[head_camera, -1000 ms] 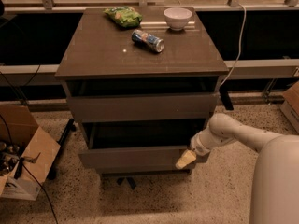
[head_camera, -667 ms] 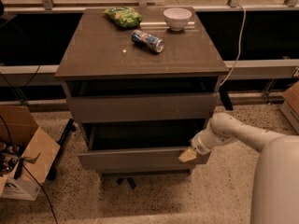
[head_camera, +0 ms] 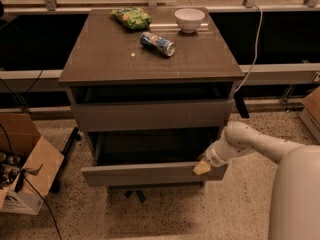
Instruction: Open middle drawer
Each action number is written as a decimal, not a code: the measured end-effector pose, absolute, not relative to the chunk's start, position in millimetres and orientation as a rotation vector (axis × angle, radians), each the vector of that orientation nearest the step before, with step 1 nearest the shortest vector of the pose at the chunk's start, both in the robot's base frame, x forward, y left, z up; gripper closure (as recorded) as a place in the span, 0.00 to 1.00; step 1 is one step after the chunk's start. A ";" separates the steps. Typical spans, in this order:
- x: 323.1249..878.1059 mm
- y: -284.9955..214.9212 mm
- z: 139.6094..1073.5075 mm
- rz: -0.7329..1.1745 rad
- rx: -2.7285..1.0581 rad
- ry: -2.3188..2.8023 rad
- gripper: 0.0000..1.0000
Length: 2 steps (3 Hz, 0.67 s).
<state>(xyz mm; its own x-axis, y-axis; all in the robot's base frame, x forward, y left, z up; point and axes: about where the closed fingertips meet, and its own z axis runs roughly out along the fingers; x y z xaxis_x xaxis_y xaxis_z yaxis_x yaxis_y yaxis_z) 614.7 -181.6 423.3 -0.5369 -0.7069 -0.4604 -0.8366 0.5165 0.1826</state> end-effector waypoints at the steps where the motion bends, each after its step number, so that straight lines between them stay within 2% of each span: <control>1: 614.7 -181.5 424.4 0.555 -1.285 2.433 0.00; 2: 614.7 -181.5 424.4 0.555 -1.286 2.433 0.00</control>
Offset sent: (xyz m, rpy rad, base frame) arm 0.0000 0.0000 0.0012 0.0000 0.0000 0.0000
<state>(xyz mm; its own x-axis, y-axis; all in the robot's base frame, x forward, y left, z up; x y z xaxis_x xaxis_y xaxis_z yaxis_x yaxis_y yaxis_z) 614.7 -181.5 424.4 -0.5368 -0.7070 -0.4603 -0.8367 0.5163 0.1827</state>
